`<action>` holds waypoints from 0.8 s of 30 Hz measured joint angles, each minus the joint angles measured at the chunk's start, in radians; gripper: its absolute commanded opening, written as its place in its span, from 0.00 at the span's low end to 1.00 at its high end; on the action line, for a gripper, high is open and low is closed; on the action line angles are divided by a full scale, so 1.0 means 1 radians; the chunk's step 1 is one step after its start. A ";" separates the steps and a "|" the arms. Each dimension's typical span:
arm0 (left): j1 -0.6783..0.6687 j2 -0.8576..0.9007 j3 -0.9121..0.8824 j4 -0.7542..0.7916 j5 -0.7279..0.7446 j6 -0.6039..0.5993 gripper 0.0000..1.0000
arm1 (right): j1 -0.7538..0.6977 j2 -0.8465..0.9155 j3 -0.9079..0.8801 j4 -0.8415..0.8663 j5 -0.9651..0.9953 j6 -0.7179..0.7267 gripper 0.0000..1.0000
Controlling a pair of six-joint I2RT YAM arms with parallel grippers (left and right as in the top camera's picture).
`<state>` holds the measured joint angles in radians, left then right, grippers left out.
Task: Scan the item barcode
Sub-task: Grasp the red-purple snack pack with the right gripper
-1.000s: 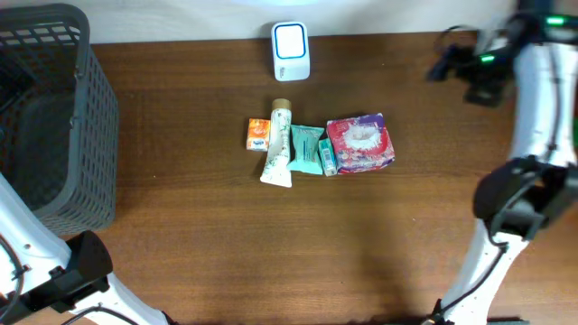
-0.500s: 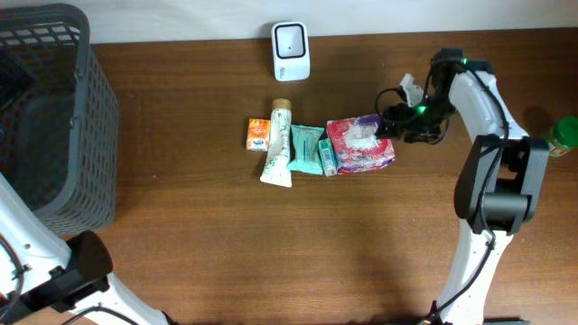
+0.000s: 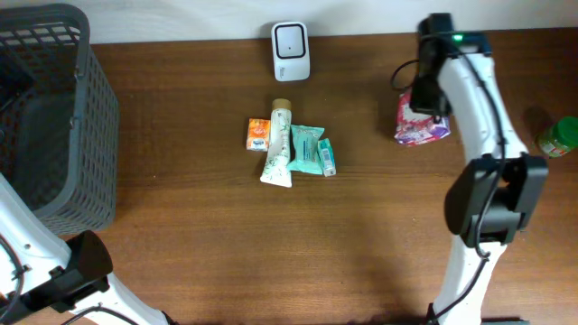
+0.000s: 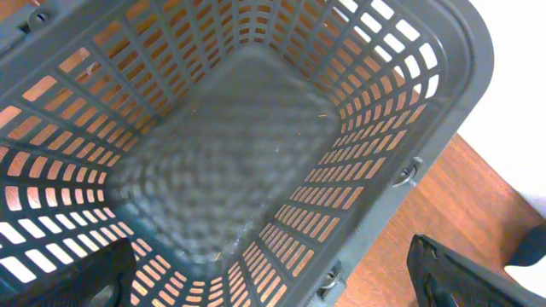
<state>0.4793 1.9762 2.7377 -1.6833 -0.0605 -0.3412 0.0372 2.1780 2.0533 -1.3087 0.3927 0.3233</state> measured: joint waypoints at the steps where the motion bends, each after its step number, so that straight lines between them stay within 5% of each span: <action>1: 0.000 0.000 0.000 0.000 0.000 0.000 0.99 | 0.035 0.003 0.000 0.000 0.086 0.024 0.04; 5: 0.000 0.000 0.000 0.000 0.000 0.000 0.99 | 0.106 0.040 -0.008 0.000 0.220 0.062 0.05; 8: 0.000 0.000 0.000 0.000 0.000 0.000 0.99 | 0.182 0.062 -0.055 0.028 0.180 0.067 0.64; 10: 0.000 0.000 0.000 0.000 0.000 0.000 0.99 | 0.236 0.062 -0.055 0.069 0.097 0.066 0.94; 11: 0.000 0.000 0.000 0.000 0.000 0.000 0.99 | 0.257 0.062 -0.055 0.092 0.048 0.066 0.99; 15: 0.000 0.000 0.000 0.000 0.000 0.000 0.99 | 0.365 0.066 -0.031 0.122 -0.154 0.058 0.99; 18: 0.000 0.000 0.000 0.001 0.000 0.000 0.99 | 0.360 0.075 0.164 0.031 -0.212 -0.006 0.99; 24: 0.000 0.000 0.000 0.000 0.000 0.000 0.99 | 0.032 0.075 0.222 -0.026 -0.333 -0.061 0.99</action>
<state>0.4793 1.9762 2.7377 -1.6833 -0.0605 -0.3416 0.0696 2.2528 2.2749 -1.3342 0.0601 0.2619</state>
